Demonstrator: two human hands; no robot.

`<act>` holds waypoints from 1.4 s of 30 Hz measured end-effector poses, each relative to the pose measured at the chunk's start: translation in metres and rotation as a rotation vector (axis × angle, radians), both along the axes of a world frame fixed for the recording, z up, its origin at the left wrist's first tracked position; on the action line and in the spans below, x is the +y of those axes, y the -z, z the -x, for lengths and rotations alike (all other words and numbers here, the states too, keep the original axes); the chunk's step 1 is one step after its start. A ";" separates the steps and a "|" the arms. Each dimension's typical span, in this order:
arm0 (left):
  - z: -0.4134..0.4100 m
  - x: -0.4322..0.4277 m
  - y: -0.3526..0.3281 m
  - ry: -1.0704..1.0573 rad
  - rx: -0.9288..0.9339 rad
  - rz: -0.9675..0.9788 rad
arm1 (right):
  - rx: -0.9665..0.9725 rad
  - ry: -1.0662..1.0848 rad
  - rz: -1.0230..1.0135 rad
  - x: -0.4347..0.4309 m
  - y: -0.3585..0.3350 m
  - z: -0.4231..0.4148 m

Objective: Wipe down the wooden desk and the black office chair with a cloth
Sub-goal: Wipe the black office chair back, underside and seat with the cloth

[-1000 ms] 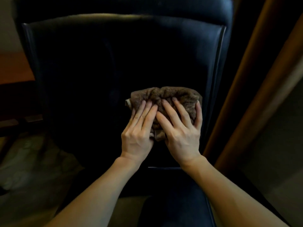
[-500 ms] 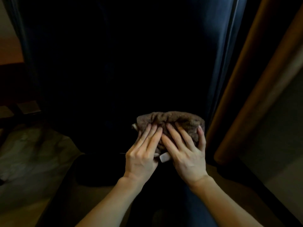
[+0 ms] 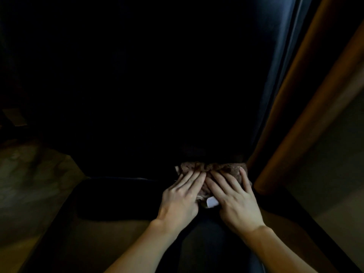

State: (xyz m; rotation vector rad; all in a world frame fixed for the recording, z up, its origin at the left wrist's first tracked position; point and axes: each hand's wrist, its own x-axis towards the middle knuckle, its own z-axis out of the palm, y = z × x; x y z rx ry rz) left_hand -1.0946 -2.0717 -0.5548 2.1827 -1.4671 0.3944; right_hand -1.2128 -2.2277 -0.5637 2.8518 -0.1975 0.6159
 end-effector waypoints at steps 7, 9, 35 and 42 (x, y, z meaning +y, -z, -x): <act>-0.001 -0.013 -0.027 -0.197 0.250 -0.397 | 0.305 0.239 -0.489 0.013 -0.036 -0.002; -0.002 -0.020 -0.043 -0.249 0.306 -0.497 | 0.402 0.361 -0.737 0.014 -0.058 -0.011; 0.082 0.215 -0.219 0.050 0.509 -0.737 | 0.827 0.418 -0.897 0.174 -0.181 0.138; 0.047 0.318 -0.275 -0.148 0.485 -0.653 | 0.766 0.347 -0.862 0.227 -0.211 0.113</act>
